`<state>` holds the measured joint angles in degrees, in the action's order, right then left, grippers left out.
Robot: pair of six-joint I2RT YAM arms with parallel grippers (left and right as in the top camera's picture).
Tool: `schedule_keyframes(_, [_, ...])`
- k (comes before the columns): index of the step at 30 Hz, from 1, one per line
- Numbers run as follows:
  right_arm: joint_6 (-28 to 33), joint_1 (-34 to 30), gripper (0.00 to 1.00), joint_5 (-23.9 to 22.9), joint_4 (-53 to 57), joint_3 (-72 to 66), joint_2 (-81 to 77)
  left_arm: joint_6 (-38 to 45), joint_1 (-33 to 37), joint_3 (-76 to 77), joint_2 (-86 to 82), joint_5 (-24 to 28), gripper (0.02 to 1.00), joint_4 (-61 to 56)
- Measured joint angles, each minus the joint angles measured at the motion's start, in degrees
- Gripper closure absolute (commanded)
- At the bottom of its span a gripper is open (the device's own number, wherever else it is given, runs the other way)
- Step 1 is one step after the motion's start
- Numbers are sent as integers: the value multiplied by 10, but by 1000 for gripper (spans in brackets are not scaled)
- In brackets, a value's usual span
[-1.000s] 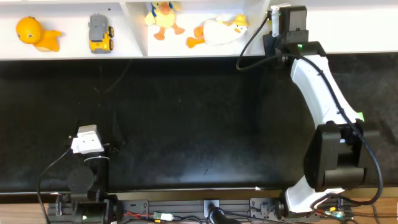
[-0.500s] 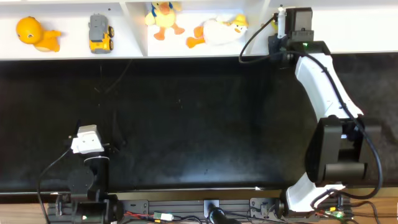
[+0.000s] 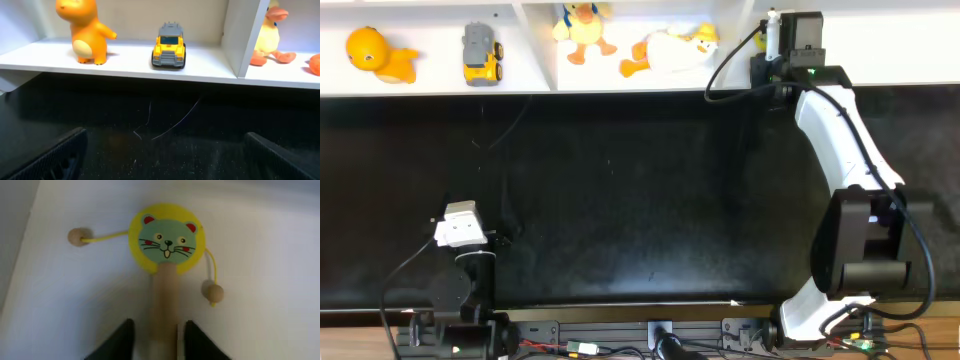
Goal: Store Toys
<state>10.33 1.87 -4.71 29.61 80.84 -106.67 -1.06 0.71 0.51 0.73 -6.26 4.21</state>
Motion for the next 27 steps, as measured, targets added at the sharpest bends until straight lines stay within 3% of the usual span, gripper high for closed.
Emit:
schedule_keyframes(5, [2, 0, 522, 1, 10, 3, 0, 0, 0, 0, 0, 0, 20, 0])
schedule_keyframes(10, [0, 0, 421, 0, 33, 10, 0, 0, 0, 0, 0, 0, 20, 0])
schedule_keyframes(13, [-2, 0, 308, 1, 42, 10, 5, 0, 0, 0, 0, 0, 20, 0])
schedule_keyframes(27, [-12, 0, 338, 0, 127, 10, 52, 0, 0, 0, 0, 0, 20, 0])
